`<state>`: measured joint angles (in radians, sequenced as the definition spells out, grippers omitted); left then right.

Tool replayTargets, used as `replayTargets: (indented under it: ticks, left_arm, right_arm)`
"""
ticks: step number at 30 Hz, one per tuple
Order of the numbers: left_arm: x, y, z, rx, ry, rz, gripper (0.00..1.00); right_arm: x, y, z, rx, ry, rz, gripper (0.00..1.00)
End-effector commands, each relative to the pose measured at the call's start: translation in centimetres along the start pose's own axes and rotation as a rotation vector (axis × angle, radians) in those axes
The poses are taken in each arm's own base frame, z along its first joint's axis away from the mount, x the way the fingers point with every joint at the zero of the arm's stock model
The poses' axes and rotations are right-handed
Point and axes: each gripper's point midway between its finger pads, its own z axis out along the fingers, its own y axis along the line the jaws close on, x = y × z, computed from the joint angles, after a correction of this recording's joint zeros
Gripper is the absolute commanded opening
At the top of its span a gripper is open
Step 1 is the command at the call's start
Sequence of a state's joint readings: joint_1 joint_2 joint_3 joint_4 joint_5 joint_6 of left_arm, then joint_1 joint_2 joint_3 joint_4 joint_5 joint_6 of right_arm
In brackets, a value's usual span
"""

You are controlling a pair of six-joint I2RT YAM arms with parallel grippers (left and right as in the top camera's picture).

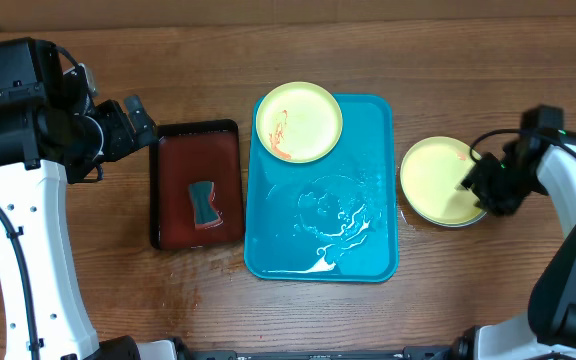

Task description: Clean dirty plates on tray and stack at the side

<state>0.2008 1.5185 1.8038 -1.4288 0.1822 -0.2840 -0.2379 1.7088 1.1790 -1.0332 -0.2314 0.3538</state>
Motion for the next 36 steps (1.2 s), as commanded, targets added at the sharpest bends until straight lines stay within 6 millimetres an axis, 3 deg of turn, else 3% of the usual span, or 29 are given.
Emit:
replayTargets:
  ticks: [1,5,9,13,17,21,24,25,27,28,30,36]
  left_arm:
    - [-0.4,0.0,-0.4,-0.004,-0.019,0.028,1.0]
    - [-0.3,0.0,-0.4,-0.004,-0.019,0.043,1.0]
    - [-0.3,-0.2,-0.4,0.0,-0.016,0.071,1.0]
    - [0.1,-1.0,-0.2,0.011,-0.006,0.131,1.0]
    - [0.6,-2.2,0.0,0.024,0.003,0.18,1.0]
    - [0.7,-2.5,0.0,0.026,0.001,0.189,1.0]
    - [0.7,-2.5,0.0,0.027,0.001,0.19,1.0]
    - [0.7,-2.5,0.0,0.027,0.001,0.19,1.0]
    - [0.7,-2.5,0.0,0.027,0.002,0.19,1.0]
    - [0.7,-2.5,0.0,0.027,0.002,0.19,1.0]
    - [0.7,-2.6,0.2,0.03,0.005,0.19,1.0]
    - [1.3,-3.0,1.6,0.024,0.064,0.205,1.0]
  right_arm:
    - [-0.6,7.0,-5.2,-0.112,-0.165,-0.309,0.49]
    - [1.4,14.3,-6.9,-0.188,-0.248,-0.58,0.48]
    - [2.9,20.1,-6.1,-0.202,-0.366,-0.75,0.49]
    - [2.7,23.6,-3.2,-0.157,-0.459,-0.824,0.52]
    - [0.7,25.9,1.4,-0.149,-0.51,-0.833,0.61]
    - [-0.4,26.4,5.9,-0.143,-0.493,-0.835,0.61]
    - [0.3,26.0,9.2,-0.154,-0.418,-0.845,0.59]
    - [0.6,25.9,10.0,-0.161,-0.394,-0.848,0.56]
    - [1.1,25.7,10.8,-0.169,-0.358,-0.852,0.36]
    - [1.2,25.5,10.9,-0.166,-0.349,-0.847,0.2]
    - [1.5,25.2,10.6,-0.156,-0.335,-0.843,0.04]
    - [2.0,22.6,7.0,-0.094,-0.29,-0.692,0.04]
